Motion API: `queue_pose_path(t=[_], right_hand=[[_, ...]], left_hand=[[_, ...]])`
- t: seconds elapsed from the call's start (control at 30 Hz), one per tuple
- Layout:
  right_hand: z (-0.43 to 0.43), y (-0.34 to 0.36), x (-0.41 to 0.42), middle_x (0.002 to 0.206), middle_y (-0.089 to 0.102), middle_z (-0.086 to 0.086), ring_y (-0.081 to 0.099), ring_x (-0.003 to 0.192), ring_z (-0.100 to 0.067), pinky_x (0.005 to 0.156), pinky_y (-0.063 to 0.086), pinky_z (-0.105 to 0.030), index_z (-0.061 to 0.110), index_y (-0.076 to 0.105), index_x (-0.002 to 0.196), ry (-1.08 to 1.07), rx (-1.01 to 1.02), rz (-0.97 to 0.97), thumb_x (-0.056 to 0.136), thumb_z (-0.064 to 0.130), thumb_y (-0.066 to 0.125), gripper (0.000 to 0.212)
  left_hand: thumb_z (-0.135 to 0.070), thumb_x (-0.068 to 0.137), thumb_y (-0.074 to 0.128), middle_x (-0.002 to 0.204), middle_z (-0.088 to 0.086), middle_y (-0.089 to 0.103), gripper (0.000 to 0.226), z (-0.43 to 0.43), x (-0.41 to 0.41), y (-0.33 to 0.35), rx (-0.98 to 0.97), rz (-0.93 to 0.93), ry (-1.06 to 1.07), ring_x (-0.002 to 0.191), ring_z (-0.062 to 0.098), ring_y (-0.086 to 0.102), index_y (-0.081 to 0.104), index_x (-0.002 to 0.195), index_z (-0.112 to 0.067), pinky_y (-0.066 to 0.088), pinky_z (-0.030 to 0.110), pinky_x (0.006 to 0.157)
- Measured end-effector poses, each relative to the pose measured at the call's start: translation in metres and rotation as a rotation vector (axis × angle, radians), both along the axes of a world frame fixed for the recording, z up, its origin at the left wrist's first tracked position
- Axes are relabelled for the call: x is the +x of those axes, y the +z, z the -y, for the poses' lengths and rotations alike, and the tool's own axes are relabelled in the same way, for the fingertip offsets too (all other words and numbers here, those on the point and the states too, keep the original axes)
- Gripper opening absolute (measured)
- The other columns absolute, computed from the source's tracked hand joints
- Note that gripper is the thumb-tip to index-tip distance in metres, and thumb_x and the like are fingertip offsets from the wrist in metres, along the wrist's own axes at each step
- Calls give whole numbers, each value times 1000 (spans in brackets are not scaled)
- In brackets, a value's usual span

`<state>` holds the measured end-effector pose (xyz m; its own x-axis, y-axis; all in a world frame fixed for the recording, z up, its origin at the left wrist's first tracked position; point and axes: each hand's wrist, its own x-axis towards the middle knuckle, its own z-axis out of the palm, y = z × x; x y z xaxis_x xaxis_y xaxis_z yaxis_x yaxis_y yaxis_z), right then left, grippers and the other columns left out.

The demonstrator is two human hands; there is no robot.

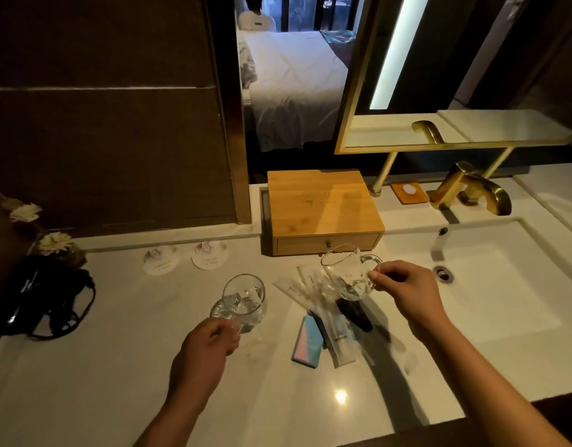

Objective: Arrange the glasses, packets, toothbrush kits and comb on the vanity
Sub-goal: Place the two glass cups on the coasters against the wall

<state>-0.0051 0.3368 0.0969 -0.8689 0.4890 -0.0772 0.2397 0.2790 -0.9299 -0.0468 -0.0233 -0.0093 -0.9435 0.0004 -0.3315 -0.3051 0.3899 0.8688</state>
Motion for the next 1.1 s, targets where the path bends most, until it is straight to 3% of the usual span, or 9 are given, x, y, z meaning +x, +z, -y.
queue_pose_path(t=[0.23, 0.37, 0.6, 1.0, 1.1], right_hand=[[93, -35, -14, 78, 76, 6, 71, 74, -6, 63, 54, -18, 27, 78, 77, -5, -226, 5, 80, 22, 78, 6], [120, -52, -19, 82, 76, 9, 71, 79, -5, 74, 58, -26, 29, 78, 77, 7, -267, 53, 82, 20, 76, 10], [131, -62, -23, 79, 75, 12, 71, 77, -7, 73, 57, -24, 27, 77, 77, -15, -224, 91, 81, 17, 77, 11], [132, -71, -24, 76, 73, 17, 68, 75, 0, 53, 49, -10, 28, 75, 70, 18, -129, 117, 79, 14, 79, 17], [128, -71, -21, 72, 72, 6, 68, 72, -9, 62, 52, -16, 25, 72, 70, 68, -12, 168, 79, 12, 79, 17]], left_hand=[[-57, 75, 62, 70, -7, 77, 29, 31, -1, 10, -6, -8, 83, 65, 9, 74, 76, 91, -36, 61, 54, 82], [-59, 75, 63, 68, -7, 77, 31, 40, -1, 10, -4, -1, 107, 63, 8, 73, 76, 89, -34, 59, 54, 82], [-60, 72, 62, 72, -6, 79, 32, 43, 2, 14, 21, 24, 147, 71, 11, 77, 76, 83, -34, 59, 52, 85], [-58, 66, 62, 74, -4, 79, 32, 37, 10, 16, 78, 45, 202, 73, 14, 78, 76, 80, -32, 59, 55, 90], [-59, 68, 64, 73, -4, 79, 32, 40, 12, 14, 77, 40, 204, 73, 14, 78, 76, 81, -33, 59, 55, 89]])
